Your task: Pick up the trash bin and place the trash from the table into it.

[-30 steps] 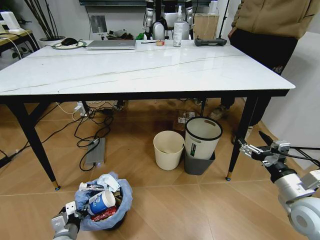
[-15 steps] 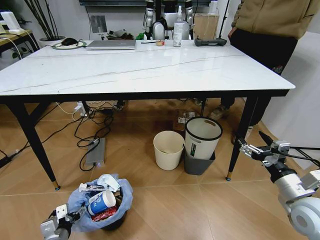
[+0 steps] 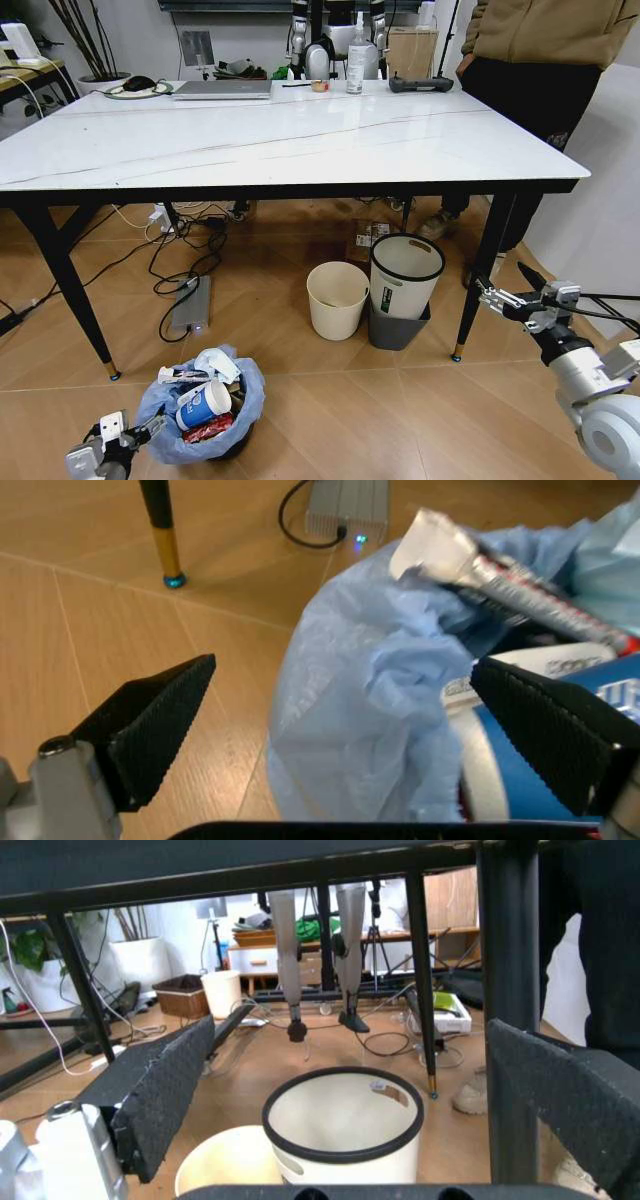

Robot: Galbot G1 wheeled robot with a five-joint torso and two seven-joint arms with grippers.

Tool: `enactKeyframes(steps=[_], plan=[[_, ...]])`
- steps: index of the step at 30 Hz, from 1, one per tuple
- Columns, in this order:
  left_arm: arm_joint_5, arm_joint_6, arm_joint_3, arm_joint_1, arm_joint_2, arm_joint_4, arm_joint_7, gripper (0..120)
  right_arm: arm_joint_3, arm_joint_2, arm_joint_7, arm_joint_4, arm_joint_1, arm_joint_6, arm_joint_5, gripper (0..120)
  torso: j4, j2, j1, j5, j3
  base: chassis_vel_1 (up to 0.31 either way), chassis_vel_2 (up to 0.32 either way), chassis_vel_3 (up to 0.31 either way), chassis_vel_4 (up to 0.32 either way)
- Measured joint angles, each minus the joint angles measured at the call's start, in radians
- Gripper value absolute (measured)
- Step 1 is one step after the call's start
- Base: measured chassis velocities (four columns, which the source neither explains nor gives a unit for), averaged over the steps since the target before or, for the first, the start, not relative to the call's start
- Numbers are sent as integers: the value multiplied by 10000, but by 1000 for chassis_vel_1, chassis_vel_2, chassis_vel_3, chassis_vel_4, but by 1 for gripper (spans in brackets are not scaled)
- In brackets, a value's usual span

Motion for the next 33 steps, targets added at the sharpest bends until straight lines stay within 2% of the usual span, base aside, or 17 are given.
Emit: enactKeyframes(steps=[11, 16, 20, 22, 23, 26, 33], plan=[[58, -568, -189, 725, -74, -1831, 208, 100, 0, 0, 0, 0, 0, 0, 0, 100, 1, 1, 0, 2, 1, 0, 0, 0, 0], [564, -1354, -224, 674, -10, -2635, 588, 100, 0, 0, 0, 0, 0, 0, 0, 100, -1, 1, 1, 1, 1, 0, 0, 0, 0], [972, -2298, -108, 840, -50, -3461, 964, 100, 1, 0, 0, 0, 0, 0, 0, 100, 0, 0, 1, -1, 1, 0, 0, 0, 0], [1092, -2796, -13, 1010, -108, -4367, 1102, 100, 0, 0, 0, 0, 0, 0, 0, 100, 0, 1, 1, 4, 1, 0, 0, 0, 0], [1092, -2796, -13, 1010, -108, -4367, 1102, 100, 0, 0, 0, 0, 0, 0, 0, 100, 0, 1, 1, 4, 1, 0, 0, 0, 0], [1229, -3104, -100, 1027, -100, -5205, 1209, 100, 0, 0, 0, 0, 0, 0, 0, 100, 0, 1, 1, 2, 1, 0, 0, 0, 0], [1318, -3147, -198, 984, -46, -5436, 1286, 100, 0, 0, 0, 0, 0, 0, 0, 100, 0, 1, 1, 0, 1, 0, 0, 0, 0]])
